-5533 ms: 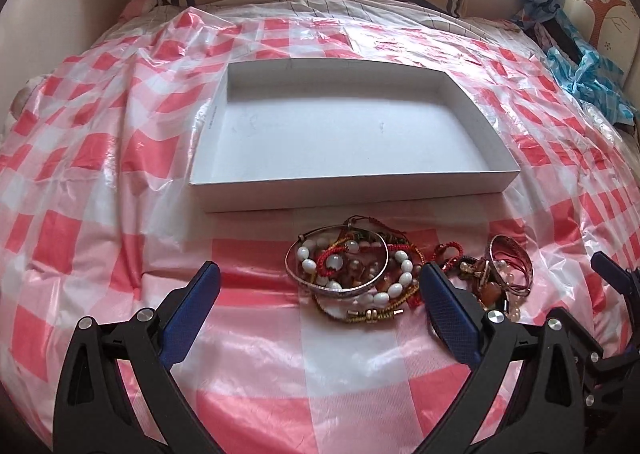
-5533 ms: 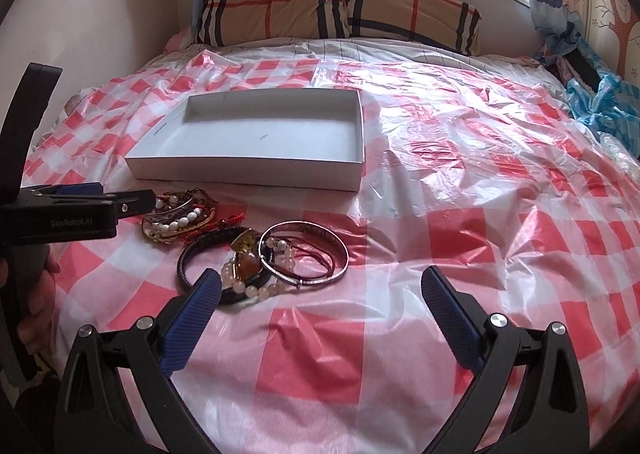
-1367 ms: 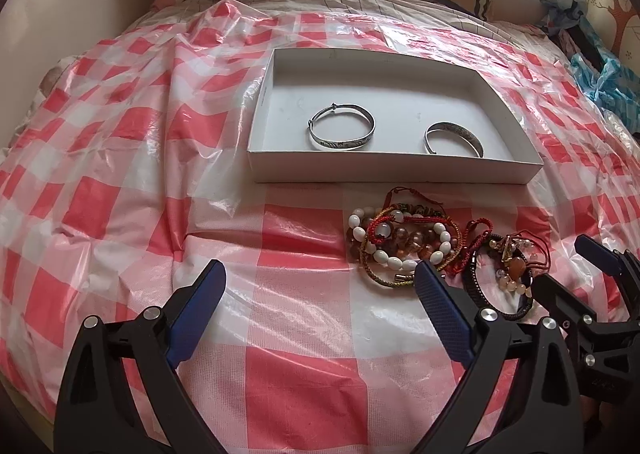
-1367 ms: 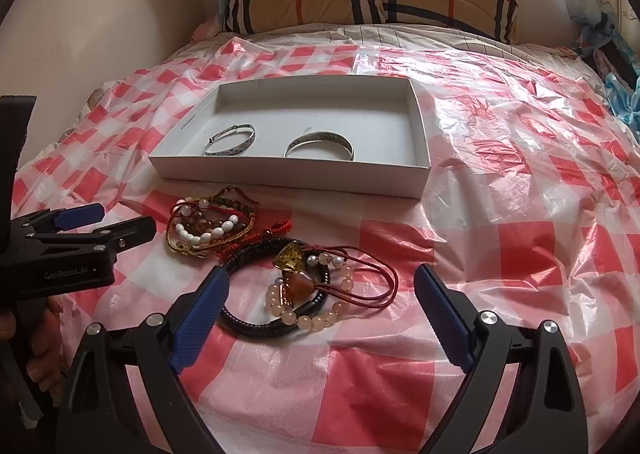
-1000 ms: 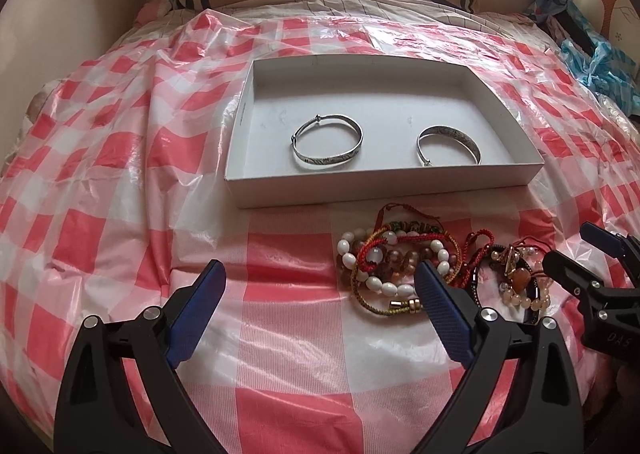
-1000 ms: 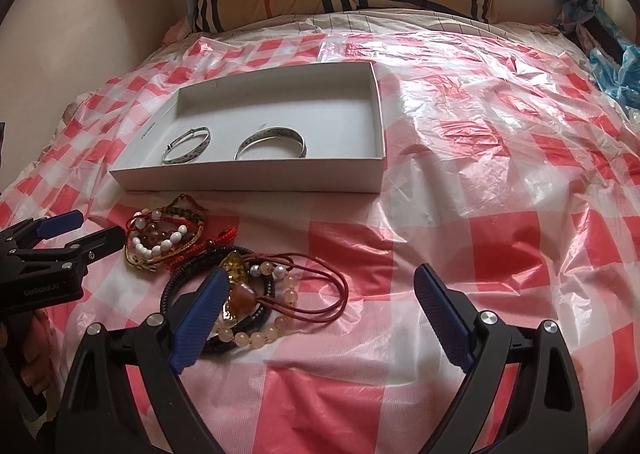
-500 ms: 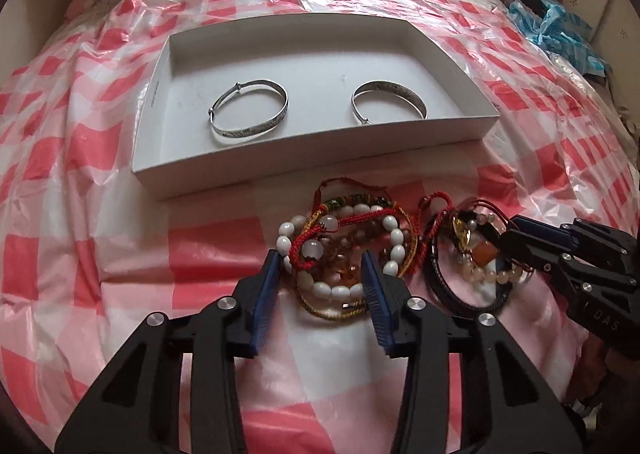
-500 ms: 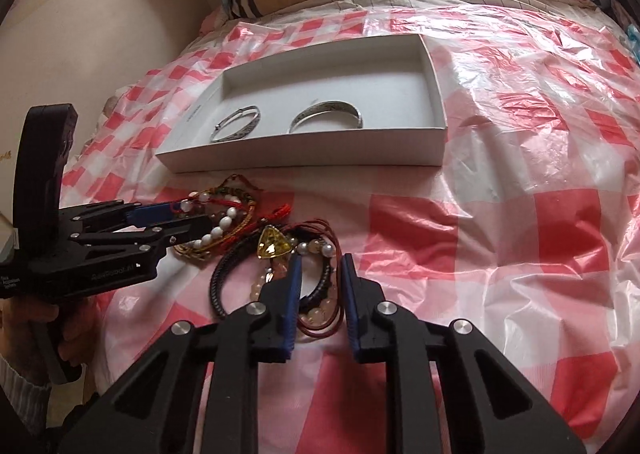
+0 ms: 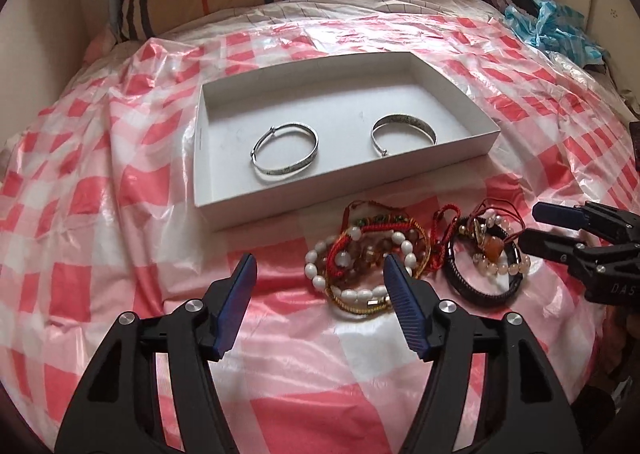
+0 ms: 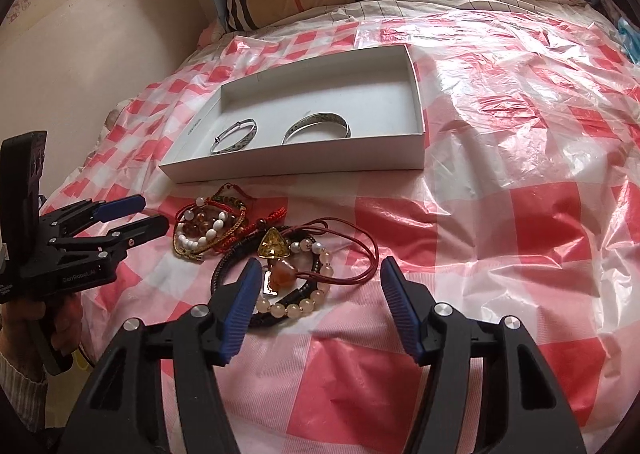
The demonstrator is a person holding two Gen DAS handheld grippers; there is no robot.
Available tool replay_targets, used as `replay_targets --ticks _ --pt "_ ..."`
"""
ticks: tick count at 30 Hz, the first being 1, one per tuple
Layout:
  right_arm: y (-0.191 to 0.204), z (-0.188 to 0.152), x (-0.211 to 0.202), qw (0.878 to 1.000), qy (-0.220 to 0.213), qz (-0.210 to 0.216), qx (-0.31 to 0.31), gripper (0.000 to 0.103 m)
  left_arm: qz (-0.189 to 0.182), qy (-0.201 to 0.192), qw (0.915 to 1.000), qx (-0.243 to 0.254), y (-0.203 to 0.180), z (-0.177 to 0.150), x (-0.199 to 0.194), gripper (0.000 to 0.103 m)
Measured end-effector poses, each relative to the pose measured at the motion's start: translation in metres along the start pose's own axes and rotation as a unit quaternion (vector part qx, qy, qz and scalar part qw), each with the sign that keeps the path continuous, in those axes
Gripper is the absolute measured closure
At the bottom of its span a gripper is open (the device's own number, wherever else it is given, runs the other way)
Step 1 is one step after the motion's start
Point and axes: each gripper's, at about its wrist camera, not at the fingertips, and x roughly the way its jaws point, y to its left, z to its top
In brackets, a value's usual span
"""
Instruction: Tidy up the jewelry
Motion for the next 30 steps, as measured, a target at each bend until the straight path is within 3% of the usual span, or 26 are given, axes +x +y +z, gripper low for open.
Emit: replay_targets --ticks 2,4,5,6,8,9,10,13,16,19,25,29,30 --pt "-0.004 0.001 0.007 1.000 0.005 0.003 0.012 0.043 0.021 0.003 0.9995 0.021 -0.007 0.005 0.011 0.043" --pt "-0.008 0.002 0.013 1.000 0.007 0.008 0.025 0.043 0.012 0.014 0.9996 0.020 -0.010 0.007 0.022 0.066" --pt "-0.009 0.004 0.015 0.999 0.008 0.012 0.029 0.043 0.006 0.021 0.9997 0.012 -0.009 0.008 0.025 0.085" --pt "-0.010 0.005 0.017 0.999 0.011 0.014 0.031 0.045 0.000 0.025 0.9996 0.009 -0.009 0.007 0.028 0.092" --pt "-0.010 0.007 0.021 0.999 0.018 0.018 0.030 0.067 0.002 0.022 0.9997 0.008 -0.009 0.005 0.024 0.098" --pt "-0.011 0.007 0.021 0.999 0.019 0.021 0.031 0.083 -0.004 0.020 0.9998 0.001 -0.009 0.004 0.020 0.099" --pt "-0.011 0.007 0.019 0.999 0.016 0.024 0.033 0.090 -0.012 0.018 0.9997 -0.008 -0.007 0.002 0.015 0.099" --pt "-0.008 0.005 0.006 0.999 -0.003 0.027 0.031 0.096 -0.046 0.011 0.9982 -0.036 0.002 -0.004 -0.001 0.099" --pt "-0.005 0.002 -0.013 0.999 -0.025 0.031 0.028 0.097 -0.095 0.001 0.9932 -0.068 0.011 -0.012 -0.018 0.100" --pt "-0.003 -0.001 -0.030 0.998 -0.043 0.037 0.024 0.097 -0.120 -0.009 0.9891 -0.085 0.015 -0.020 -0.035 0.100" --pt "0.001 0.000 -0.055 0.996 -0.067 0.050 0.021 0.097 -0.142 -0.022 0.9853 -0.093 0.016 -0.027 -0.057 0.100" --pt "0.005 0.003 -0.051 0.998 -0.053 0.038 0.015 0.096 -0.131 -0.022 0.9868 -0.093 0.015 -0.029 -0.058 0.099" --pt "0.003 0.003 -0.046 0.998 -0.046 0.034 0.018 0.082 -0.122 -0.020 0.9883 -0.090 0.014 -0.029 -0.056 0.099"
